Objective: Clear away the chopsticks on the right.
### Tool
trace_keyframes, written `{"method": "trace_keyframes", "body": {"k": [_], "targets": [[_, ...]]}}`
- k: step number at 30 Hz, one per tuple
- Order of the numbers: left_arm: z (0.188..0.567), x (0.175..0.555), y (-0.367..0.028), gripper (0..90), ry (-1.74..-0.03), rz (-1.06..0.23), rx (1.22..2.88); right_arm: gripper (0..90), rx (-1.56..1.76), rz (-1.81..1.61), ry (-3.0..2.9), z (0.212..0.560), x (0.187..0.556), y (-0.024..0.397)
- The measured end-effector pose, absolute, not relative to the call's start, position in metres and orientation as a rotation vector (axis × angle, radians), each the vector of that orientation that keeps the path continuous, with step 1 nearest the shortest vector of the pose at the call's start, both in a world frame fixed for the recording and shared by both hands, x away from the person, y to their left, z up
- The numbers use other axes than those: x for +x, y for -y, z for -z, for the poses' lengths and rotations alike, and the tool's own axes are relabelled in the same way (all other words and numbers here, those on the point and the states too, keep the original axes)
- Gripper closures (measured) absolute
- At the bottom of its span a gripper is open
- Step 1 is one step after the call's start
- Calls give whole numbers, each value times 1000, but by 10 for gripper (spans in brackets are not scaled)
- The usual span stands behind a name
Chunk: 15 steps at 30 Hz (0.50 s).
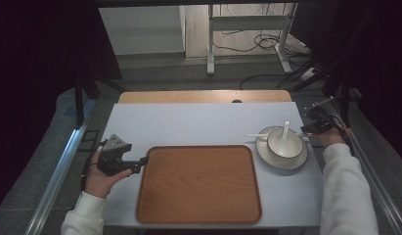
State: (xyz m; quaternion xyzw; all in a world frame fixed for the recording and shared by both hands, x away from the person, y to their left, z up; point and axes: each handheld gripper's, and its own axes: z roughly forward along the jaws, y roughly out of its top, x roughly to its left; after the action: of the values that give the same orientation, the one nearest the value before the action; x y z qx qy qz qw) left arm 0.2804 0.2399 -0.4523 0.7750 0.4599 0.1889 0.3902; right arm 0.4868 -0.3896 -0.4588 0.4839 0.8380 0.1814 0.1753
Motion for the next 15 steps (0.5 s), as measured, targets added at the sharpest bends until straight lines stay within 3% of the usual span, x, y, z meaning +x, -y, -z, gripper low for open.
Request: {"method": "trace_keyframes", "body": {"k": [15], "targets": [[453, 281, -239, 195, -1165, -472, 1977, 900, 1422, -508, -2401, 462, 475, 396]]}}
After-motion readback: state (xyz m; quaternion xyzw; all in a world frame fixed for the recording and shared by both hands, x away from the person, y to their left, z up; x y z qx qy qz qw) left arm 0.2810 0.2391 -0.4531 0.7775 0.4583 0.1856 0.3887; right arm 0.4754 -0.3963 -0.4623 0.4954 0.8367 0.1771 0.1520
